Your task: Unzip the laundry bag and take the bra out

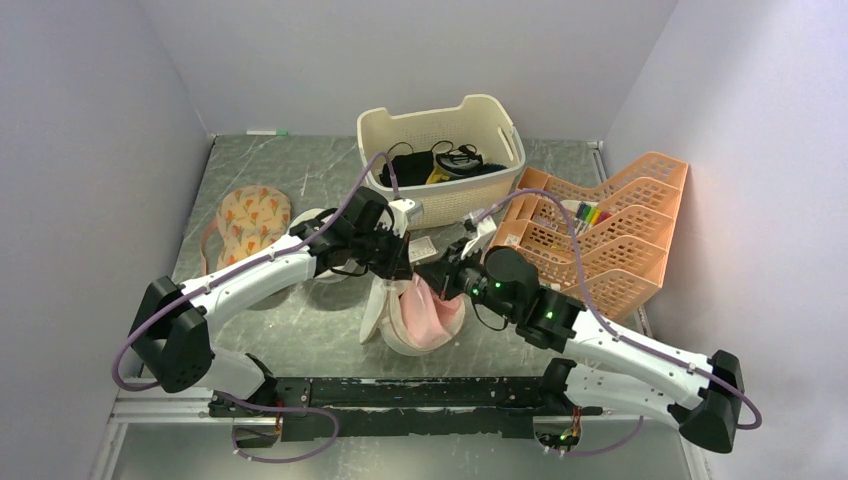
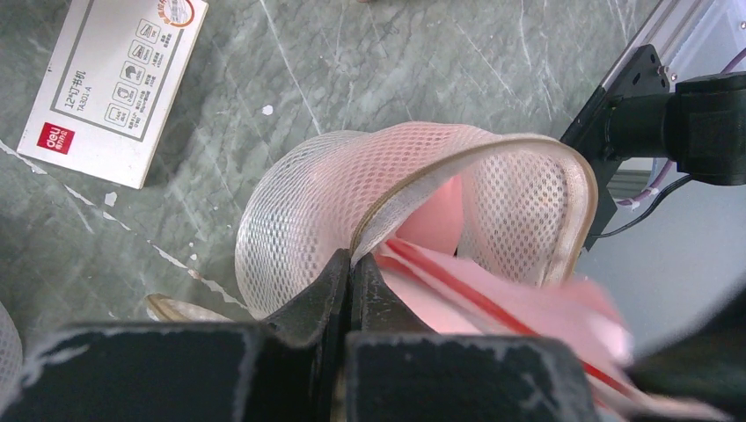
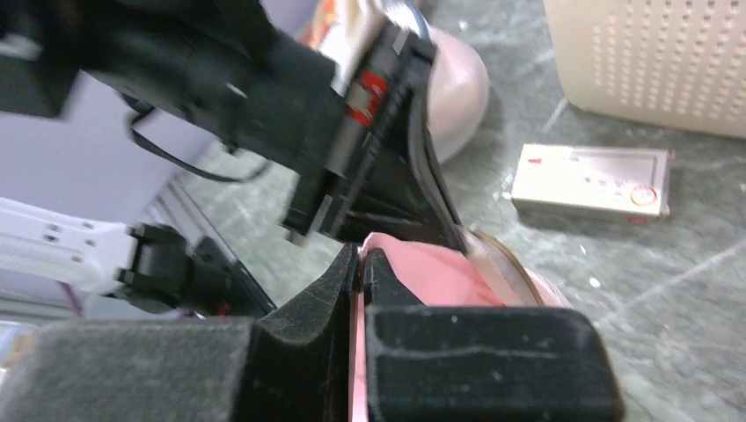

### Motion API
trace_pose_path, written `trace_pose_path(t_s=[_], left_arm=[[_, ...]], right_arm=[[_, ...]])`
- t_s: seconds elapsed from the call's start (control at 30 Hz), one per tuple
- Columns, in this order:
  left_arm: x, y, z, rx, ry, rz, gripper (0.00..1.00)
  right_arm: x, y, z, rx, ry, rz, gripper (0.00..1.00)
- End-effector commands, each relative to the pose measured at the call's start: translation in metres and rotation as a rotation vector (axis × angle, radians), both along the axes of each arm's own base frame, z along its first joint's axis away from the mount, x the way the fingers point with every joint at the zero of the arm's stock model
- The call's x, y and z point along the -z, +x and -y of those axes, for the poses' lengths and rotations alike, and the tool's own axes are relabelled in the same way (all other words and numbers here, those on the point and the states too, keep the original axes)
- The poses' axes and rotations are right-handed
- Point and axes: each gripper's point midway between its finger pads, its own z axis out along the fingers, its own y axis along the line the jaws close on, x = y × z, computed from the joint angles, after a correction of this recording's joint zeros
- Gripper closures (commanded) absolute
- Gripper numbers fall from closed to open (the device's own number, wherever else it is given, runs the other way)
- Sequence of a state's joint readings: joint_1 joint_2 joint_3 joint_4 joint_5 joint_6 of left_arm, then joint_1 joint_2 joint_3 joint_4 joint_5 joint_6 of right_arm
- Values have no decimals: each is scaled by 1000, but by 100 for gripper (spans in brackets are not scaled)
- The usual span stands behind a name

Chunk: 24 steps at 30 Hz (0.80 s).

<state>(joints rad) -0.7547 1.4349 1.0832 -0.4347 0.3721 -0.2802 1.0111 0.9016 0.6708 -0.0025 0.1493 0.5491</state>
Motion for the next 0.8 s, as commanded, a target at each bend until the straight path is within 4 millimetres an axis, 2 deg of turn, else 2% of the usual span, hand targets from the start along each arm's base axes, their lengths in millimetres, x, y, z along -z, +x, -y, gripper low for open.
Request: trace_pose_path(t_s=[0.0, 0.3, 0.77], left_arm=[[-10, 3, 3, 15, -37, 31, 93], [-14, 2, 3, 17, -44, 38, 93], [-15, 2, 0, 6, -36, 45, 93]], right_arm=[[-83, 1, -2, 24, 241, 76, 100], [-126, -9, 21, 46, 353, 121, 100], [-208, -23, 86, 140, 387, 292, 100]])
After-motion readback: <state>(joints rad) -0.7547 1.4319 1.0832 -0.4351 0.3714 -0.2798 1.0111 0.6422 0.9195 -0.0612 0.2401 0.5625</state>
